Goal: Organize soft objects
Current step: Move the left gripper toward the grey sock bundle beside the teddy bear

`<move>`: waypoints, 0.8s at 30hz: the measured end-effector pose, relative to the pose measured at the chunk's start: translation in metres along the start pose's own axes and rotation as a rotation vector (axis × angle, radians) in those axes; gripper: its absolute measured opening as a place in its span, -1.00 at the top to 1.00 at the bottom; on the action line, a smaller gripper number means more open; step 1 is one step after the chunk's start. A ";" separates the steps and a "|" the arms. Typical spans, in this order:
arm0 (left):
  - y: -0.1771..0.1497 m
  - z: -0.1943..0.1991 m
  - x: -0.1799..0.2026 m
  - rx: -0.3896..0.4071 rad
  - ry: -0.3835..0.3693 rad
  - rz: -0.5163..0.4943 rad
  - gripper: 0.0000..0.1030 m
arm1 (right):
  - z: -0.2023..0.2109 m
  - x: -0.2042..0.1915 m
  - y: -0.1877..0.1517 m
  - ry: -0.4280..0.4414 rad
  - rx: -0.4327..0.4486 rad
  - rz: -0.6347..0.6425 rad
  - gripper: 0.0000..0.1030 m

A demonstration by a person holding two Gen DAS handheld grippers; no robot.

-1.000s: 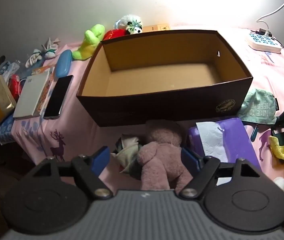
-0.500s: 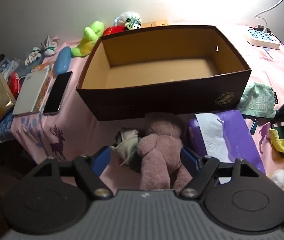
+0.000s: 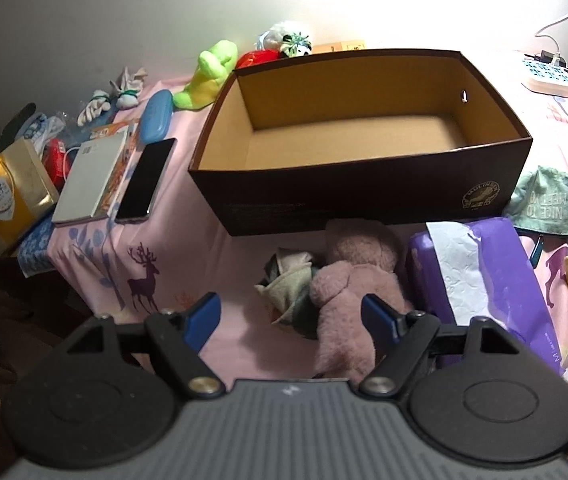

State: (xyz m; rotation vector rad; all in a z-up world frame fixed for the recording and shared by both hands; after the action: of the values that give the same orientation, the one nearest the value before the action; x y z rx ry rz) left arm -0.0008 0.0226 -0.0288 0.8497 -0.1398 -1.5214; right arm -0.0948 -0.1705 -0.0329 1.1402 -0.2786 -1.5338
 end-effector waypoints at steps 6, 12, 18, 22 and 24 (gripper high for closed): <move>-0.005 -0.005 0.000 -0.021 0.005 -0.009 -0.55 | -0.003 -0.002 -0.004 0.000 -0.017 -0.006 0.21; -0.011 -0.011 -0.001 -0.039 0.008 -0.022 -0.55 | -0.007 -0.004 -0.011 0.003 -0.036 -0.024 0.22; -0.015 -0.019 -0.003 -0.055 0.007 -0.030 -0.55 | -0.013 -0.003 -0.015 0.006 -0.053 -0.045 0.22; -0.013 -0.027 -0.008 -0.055 0.020 -0.015 -0.55 | -0.015 -0.004 -0.016 0.003 -0.055 -0.049 0.22; -0.012 -0.032 -0.011 -0.059 0.029 -0.006 -0.55 | -0.017 -0.004 -0.016 0.004 -0.059 -0.052 0.22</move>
State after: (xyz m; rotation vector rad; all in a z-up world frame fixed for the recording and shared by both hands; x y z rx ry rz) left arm 0.0072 0.0472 -0.0535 0.8256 -0.0705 -1.5111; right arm -0.0922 -0.1555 -0.0505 1.1115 -0.2015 -1.5752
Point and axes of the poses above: each gripper's, at about its wrist camera, not at the fingertips, and z roughly against the way its jaws point, x to its right, y to its top, the point moved 2 cm from there along -z, roughly the way its jaws point, and after that the axes turned 15 degrees about y, right-handed, at the moved point
